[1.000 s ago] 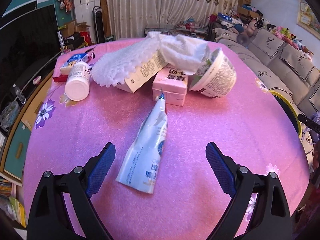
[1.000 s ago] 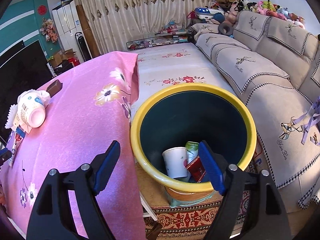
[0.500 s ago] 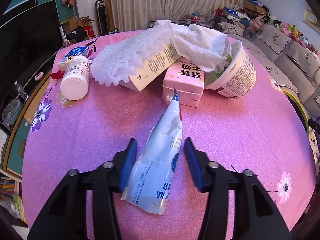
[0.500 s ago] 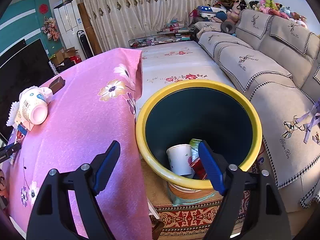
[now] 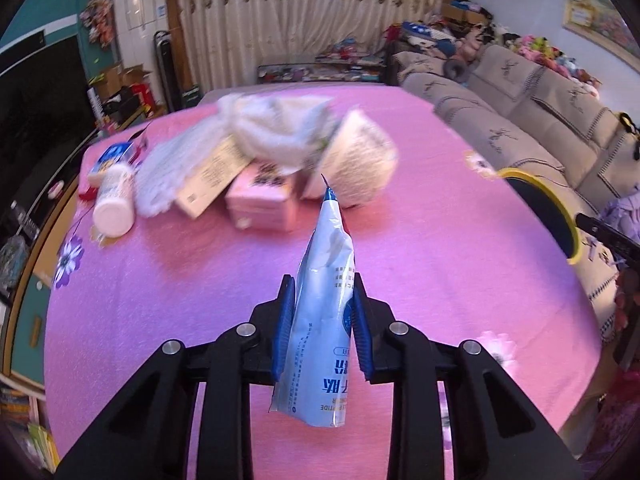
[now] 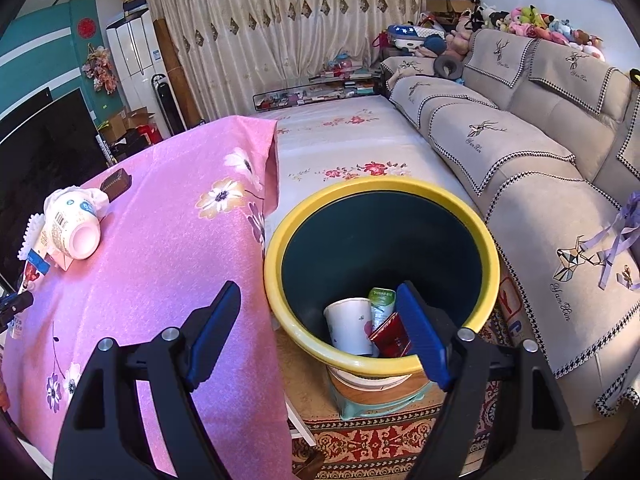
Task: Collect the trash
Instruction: 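Grasp the white tube with the left gripper and drop it into the bin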
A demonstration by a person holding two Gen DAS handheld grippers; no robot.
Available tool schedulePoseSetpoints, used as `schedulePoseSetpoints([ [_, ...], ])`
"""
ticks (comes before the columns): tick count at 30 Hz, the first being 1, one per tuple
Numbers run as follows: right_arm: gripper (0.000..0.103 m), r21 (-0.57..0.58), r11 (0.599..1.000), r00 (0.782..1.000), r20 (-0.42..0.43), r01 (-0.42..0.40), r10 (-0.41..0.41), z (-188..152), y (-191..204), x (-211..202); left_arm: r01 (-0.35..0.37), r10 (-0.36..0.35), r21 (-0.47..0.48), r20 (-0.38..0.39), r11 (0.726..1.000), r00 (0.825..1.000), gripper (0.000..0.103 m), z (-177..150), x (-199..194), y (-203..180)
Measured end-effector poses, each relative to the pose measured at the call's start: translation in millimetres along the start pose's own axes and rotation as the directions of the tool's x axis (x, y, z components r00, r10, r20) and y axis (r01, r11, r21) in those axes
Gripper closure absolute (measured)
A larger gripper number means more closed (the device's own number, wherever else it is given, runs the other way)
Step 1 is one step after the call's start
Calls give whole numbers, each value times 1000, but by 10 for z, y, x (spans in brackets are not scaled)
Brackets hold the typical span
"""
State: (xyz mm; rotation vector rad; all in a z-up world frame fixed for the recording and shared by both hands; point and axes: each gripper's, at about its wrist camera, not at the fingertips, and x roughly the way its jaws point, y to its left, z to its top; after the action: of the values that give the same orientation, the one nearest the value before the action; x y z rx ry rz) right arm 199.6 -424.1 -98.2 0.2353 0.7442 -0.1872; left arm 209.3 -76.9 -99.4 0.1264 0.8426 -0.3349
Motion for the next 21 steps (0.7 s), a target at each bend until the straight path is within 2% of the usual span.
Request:
schedulePoseSetpoints([
  [7, 27, 9, 1000, 999, 21, 28, -28, -66, -189, -161, 151, -154, 131, 12, 980, 988, 75, 330, -21, -914],
  [14, 27, 61, 996, 997, 38, 60, -63, -185, -601, -377, 281, -282, 259, -31, 924, 959, 75, 677, 225, -1976],
  [21, 27, 118, 989, 995, 26, 93, -97, -321, -992, -471, 338, -324, 329, -100, 882, 941, 75, 933, 676, -2871],
])
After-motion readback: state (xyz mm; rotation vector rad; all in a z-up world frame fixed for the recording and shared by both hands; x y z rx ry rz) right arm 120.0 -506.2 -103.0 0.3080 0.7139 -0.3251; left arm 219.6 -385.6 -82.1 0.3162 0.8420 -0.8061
